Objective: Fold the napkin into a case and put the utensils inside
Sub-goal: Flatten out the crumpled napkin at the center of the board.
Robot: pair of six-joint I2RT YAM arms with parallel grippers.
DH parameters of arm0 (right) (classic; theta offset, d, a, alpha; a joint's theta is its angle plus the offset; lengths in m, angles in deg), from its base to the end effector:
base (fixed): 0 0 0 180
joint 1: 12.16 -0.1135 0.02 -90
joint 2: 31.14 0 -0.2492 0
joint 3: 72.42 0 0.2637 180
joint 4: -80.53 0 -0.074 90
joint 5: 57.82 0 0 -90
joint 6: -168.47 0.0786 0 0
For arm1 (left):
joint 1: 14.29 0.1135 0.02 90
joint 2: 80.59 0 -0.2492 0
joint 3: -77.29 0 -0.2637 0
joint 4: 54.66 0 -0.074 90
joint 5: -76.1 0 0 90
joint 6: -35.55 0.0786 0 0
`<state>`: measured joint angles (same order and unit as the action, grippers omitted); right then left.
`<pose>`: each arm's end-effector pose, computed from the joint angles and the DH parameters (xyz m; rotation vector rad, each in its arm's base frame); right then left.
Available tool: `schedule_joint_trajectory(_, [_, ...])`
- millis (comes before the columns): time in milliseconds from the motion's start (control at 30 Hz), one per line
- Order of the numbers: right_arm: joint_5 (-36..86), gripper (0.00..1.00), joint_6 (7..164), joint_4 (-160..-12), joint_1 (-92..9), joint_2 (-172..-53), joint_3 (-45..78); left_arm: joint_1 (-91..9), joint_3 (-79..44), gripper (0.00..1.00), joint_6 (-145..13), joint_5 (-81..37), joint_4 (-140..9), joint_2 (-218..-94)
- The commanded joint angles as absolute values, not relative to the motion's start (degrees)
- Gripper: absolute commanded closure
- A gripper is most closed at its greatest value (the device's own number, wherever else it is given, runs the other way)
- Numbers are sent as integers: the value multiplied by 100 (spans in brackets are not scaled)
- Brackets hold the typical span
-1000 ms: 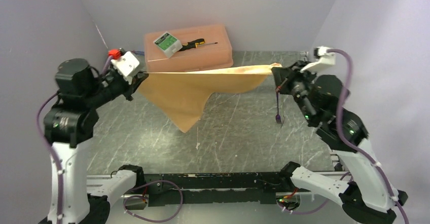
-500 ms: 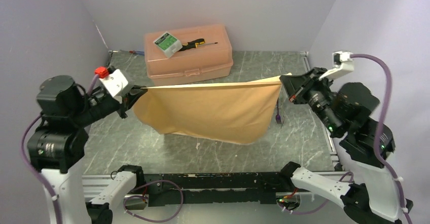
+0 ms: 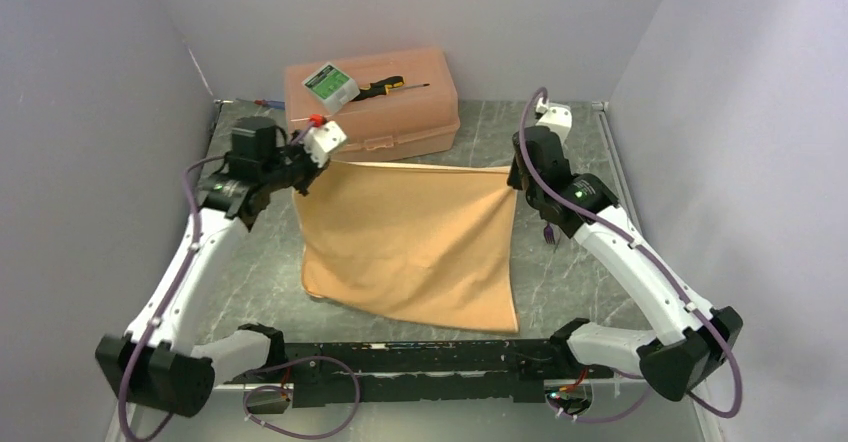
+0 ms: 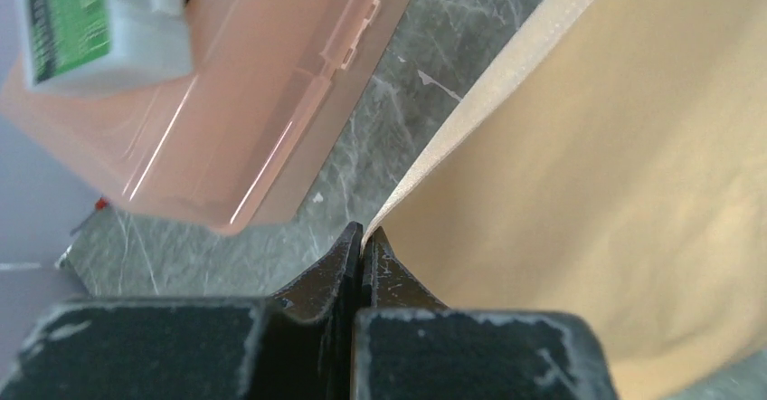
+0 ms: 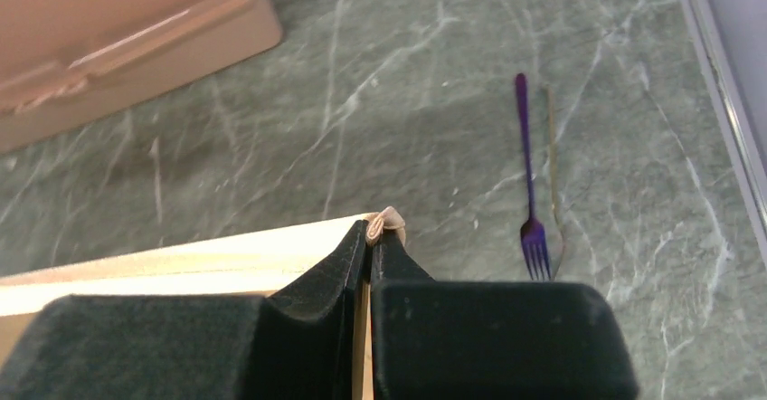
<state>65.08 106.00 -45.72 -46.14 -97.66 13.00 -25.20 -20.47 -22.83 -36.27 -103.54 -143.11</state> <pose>0.2603 0.1239 0.3475 0.2000 2.0616 0.0273 0.2706 -0.0826 0.3521 0.9556 1.8057 -0.1806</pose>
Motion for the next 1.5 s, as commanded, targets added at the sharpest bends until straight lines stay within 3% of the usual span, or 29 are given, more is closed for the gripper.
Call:
schedule_joint_trajectory(0, [6503, 100, 10248, -5816, -3751, -9793, 972, -2863, -2325, 97, -1621, -2365, -8642, -14714])
schedule_joint_trajectory(167, [6329, 100, 10056, -6550, -3458, -10280, 747, -3058, -3070, 97, -799, -1826, -7115, -15103])
schedule_joint_trajectory(300, [6265, 100, 10155, -6593, -3377, -10824, 908, -3122, -2833, 97, -700, -1257, -6442, -15708])
schedule_joint_trajectory(333, [6269, 90, 10191, -6570, -3377, -10961, 942, -3131, -2692, 96, -759, -1111, -6448, -15850])
schedule_joint_trajectory(367, [6310, 77, 10258, -6465, -3378, -11044, 972, -3144, -2541, 87, -850, -1042, -6609, -15980])
schedule_joint_trajectory(433, [6504, 49, 10438, -6191, -3383, -11078, 996, -3210, -2181, 31, -1159, -1071, -7462, -16115])
schedule_joint_trajectory(467, [6603, 35, 10475, -6086, -3392, -11033, 954, -3257, -2041, 13, -1333, -1108, -7874, -16098])
schedule_joint_trajectory(500, [6727, 23, 10487, -5994, -3433, -10957, 884, -3311, -2020, 7, -1478, -1161, -8368, -16010])
schedule_joint_trajectory(533, [6868, 13, 10514, -5861, -3510, -10858, 818, -3358, -2037, 6, -1553, -1232, -8673, -15858])
schedule_joint_trajectory(600, [7103, 4, 10668, -5423, -3730, -10631, 687, -3388, -2108, 6, -1630, -1370, -9168, -15348])
schedule_joint_trajectory(733, [7340, 0, 11175, -4577, -4640, -9978, 246, -3388, -2041, 6, -1732, -2383, -11123, -14427])
schedule_joint_trajectory(900, [6507, 0, 12125, -3905, -5485, -9741, -583, -3497, -2957, 7, -1490, -3774, -12874, -13440])
schedule_joint_trajectory(1067, [5639, 0, 12557, -4332, -5766, -9977, -1320, -3710, -3860, 11, -1419, -3478, -12747, -13700])
schedule_joint_trajectory(1467, [5138, 0, 13104, -4492, -6048, -10299, -2076, -3811, -4704, 11, -646, -2932, -11113, -14490])
